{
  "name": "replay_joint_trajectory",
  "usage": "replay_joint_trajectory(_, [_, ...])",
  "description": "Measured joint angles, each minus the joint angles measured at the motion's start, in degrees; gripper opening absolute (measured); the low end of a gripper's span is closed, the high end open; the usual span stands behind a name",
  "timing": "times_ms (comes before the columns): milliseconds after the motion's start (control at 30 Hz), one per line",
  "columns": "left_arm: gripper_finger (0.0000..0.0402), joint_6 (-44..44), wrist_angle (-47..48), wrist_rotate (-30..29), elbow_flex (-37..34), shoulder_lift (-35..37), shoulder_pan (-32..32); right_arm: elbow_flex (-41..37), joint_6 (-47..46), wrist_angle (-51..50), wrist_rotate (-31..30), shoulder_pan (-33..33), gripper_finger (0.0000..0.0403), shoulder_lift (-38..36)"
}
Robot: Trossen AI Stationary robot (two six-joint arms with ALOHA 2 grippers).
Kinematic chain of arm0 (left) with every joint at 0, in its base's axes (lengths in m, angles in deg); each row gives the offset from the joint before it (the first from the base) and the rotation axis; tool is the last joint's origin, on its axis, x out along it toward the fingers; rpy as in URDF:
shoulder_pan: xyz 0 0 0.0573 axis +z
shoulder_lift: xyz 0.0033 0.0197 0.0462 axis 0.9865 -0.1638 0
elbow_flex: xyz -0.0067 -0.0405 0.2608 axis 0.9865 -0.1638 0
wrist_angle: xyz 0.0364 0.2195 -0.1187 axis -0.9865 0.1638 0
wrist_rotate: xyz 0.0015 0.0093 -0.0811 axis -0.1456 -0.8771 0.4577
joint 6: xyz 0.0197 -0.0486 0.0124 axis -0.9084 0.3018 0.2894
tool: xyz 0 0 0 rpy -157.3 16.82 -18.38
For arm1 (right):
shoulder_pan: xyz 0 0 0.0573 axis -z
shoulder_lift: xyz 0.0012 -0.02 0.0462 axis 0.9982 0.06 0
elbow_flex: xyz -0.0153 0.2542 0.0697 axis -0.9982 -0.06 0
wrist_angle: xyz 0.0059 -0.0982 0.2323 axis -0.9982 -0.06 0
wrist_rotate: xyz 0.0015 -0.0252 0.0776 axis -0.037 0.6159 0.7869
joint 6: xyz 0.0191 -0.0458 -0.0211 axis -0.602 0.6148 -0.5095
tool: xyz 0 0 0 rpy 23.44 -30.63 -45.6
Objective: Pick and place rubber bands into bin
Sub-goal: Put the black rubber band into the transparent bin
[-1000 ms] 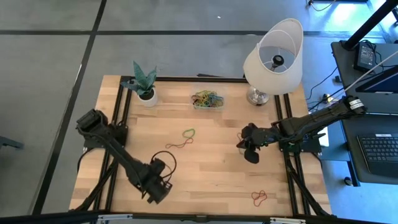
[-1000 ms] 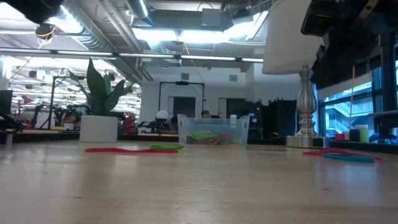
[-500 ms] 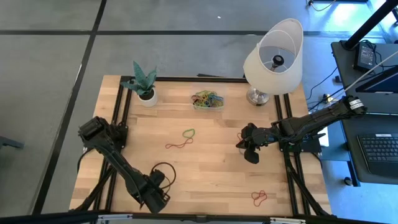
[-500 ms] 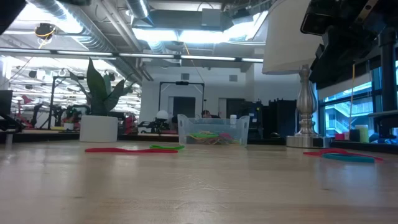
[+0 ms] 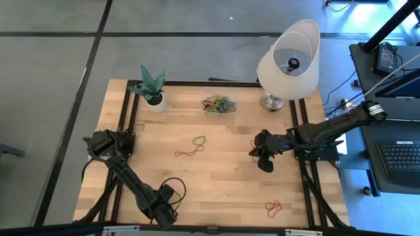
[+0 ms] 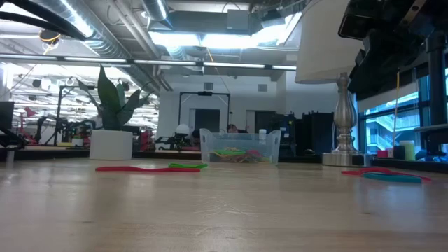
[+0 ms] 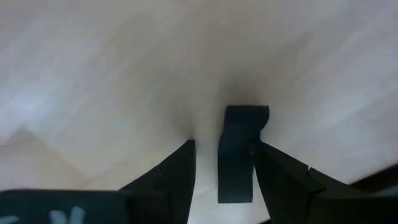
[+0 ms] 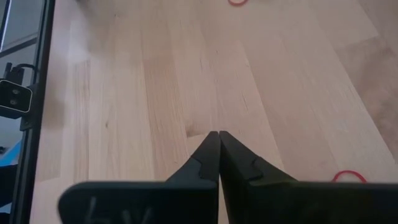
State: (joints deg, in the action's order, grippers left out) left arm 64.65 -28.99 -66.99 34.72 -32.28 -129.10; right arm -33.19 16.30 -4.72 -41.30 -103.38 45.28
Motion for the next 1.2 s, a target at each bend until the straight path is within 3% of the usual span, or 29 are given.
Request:
replay_joint_trajectory(167, [0.0113, -0.80, -2.67, 1.93, -0.04, 0.02, 1.60, 0.00, 0.66, -0.04, 0.00, 0.02, 0.0005, 0.00])
replay_joint_trajectory(367, [0.0013, -4.92, -7.48, 2.48, -0.04, -0.02, 4.90, 0.00, 1.39, -0.04, 0.00, 0.02, 0.0005, 0.00])
replay_joint_trajectory(500, [0.0005, -7.83, -7.70, 0.20, -0.04, 0.45, 7.74, 0.00, 1.44, -0.02, 0.00, 0.02, 0.0005, 0.00])
replay_joint_trajectory(667, [0.0005, -15.31, -7.25, -9.66, -0.05, 3.81, 12.68, 0.00, 1.51, -0.01, -0.01, 0.02, 0.0005, 0.00])
replay_joint_trajectory(967, [0.0004, -47.15, -5.41, -16.61, -0.04, 13.75, 29.82, 0.00, 1.53, 0.17, -3.10, 0.04, 0.0005, 0.07])
replay_joint_trajectory(1100, [0.0004, -65.35, -5.02, -16.48, 1.50, 16.19, 41.21, 0.00, 1.51, 0.74, -3.10, 0.04, 0.0005, 0.07])
replay_joint_trajectory(1200, [0.0004, -80.50, -5.09, -13.15, 5.27, 16.12, 50.31, 0.00, 1.53, 0.87, -3.22, 0.20, 0.0005, 0.07])
